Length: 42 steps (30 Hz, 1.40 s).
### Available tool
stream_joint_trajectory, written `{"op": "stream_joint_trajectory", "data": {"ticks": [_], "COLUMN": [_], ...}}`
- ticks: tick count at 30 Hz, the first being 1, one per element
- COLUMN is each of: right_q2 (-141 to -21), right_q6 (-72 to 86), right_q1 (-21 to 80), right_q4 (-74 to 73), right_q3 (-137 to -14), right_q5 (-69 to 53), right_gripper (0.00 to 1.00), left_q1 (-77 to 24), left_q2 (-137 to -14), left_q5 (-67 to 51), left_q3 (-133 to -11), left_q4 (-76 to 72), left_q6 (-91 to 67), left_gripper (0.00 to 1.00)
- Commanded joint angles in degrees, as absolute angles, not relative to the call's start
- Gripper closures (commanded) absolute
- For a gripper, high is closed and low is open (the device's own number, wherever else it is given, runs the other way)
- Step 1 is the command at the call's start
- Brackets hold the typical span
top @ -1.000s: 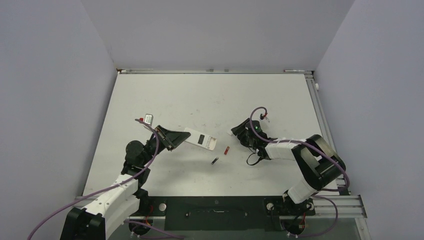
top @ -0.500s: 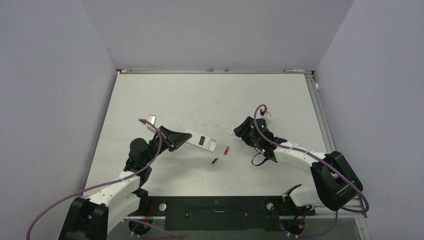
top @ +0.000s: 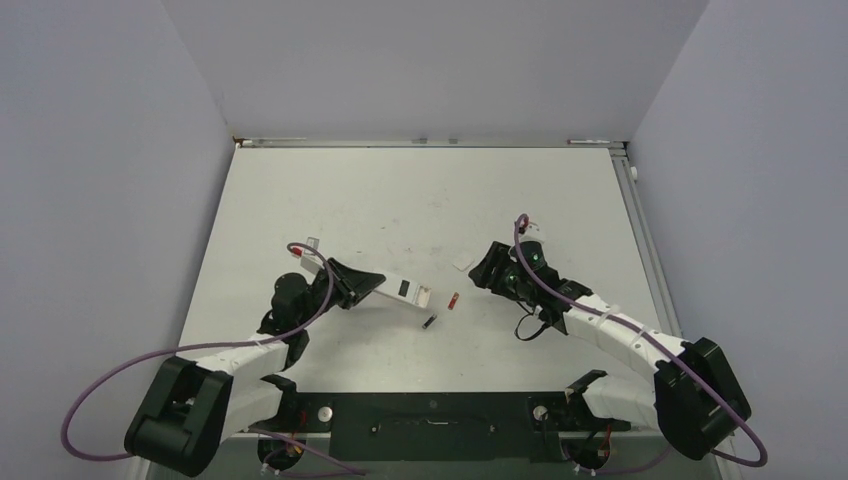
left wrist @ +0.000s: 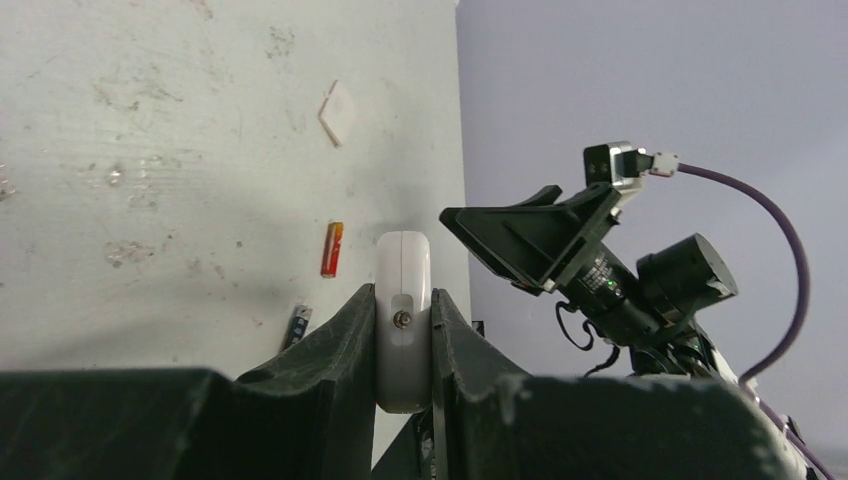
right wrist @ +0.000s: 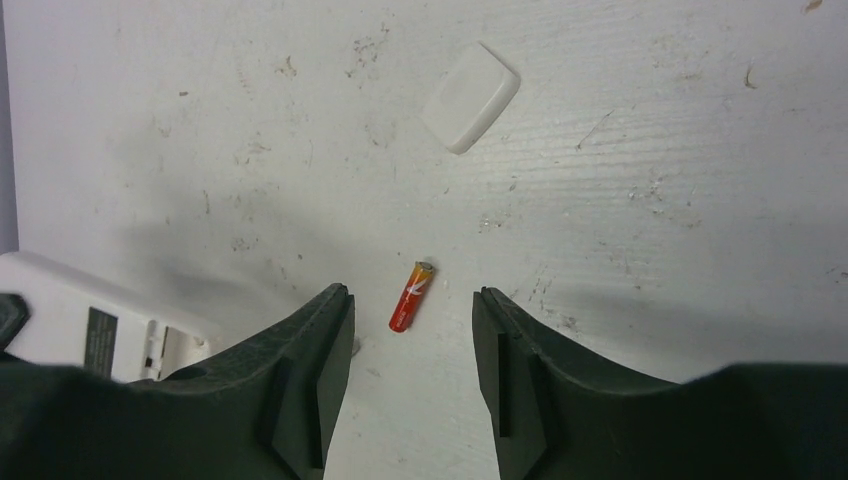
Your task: Load the batteries into the remote control
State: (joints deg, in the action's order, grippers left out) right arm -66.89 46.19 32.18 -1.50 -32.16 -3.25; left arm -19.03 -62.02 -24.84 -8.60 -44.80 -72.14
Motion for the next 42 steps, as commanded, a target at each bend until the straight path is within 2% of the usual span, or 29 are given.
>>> {"op": "stream_joint_trajectory", "data": {"ticks": [1, 28, 32, 38, 42], "right_q2": [-64.44, -63.80, -64.30, -65.35, -66.28], "right_q6": [42.52, 34.48, 35.08, 35.98, 36.43], "right_q1": [32.83, 36.77, 37.70, 38.55, 39.28], "right_q4": [-4.76, -10.58, -9.87, -8.73, -8.00], "right_q3": [-33.83, -34.17, -33.78, -33.22, -33.15], "right_q5": [-5.27, -8.96, -9.10, -8.31, -7.88], "right_gripper": [0.53, 0.52, 0.49, 0.48, 0.48], "left_q1": [-19.51, -18.29, -18.11, -18.13, -18.21], "left_q2": [-66.24, -96.98, -99.21, -99.21, -98.00], "left_q5": [-22.30, -32.40, -32.72, -32.00, -30.81], "left_q3": [-9.48, -16.31, -15.26, -13.27, -11.54], "left_q4": [-49.02, -58.01, -61.17, -62.32, -61.91], "left_q6": [-69.96, -68.00, -69.19, -69.76, -69.96], "left_gripper": [1.00, 1.00, 0.93, 0.76, 0.68]}}
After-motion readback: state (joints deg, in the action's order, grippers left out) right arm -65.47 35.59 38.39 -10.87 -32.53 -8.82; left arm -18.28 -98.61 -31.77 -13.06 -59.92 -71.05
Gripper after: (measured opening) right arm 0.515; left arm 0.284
